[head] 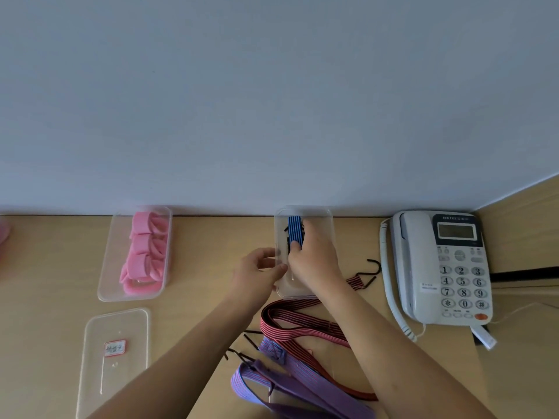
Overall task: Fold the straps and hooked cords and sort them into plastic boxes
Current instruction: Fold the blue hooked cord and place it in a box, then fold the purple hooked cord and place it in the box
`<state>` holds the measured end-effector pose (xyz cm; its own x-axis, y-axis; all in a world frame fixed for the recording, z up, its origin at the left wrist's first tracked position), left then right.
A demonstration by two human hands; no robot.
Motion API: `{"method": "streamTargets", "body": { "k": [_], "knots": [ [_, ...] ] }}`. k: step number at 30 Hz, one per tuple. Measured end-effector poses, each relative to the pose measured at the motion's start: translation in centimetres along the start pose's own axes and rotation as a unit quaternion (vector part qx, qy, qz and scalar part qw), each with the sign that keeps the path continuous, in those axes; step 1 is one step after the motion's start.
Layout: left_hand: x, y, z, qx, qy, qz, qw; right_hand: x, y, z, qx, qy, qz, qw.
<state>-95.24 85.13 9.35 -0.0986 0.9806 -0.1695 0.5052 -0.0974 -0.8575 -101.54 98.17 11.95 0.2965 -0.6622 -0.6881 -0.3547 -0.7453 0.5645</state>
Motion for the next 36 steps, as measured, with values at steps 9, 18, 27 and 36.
{"method": "streamTargets", "body": {
  "k": [9,18,27,36],
  "knots": [
    [-2.0,-0.7,-2.3,0.046,-0.011,0.075,0.996,-2.4,-1.2,-4.7,-0.037,-0.086,0.060,0.994],
    [-4.4,1.9,-8.7,0.175,-0.001,0.220,0.960,-2.1,-6.6,-15.0,-0.105,-0.201,0.050,0.973],
    [-6.4,5.3,-15.4,0.239,0.025,0.320,0.917,5.5,-8.7,-21.3,-0.126,-0.064,-0.235,0.961],
    [-9.7,5.6,-18.9,0.251,0.037,0.356,0.899,5.9,-8.1,-22.3,-0.100,-0.119,-0.315,0.936]
  ]
}}
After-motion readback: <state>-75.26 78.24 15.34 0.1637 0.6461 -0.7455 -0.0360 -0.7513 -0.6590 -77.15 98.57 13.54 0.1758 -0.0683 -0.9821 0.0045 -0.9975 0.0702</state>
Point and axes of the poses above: each hand's wrist, its own z-axis towards the middle knuckle, its own x-axis out of the palm, y = z × x, the point moved 6 cm from there along z, towards the middle knuckle, and after that the axes turned 9 degrees about x, right-handed, at the moved point
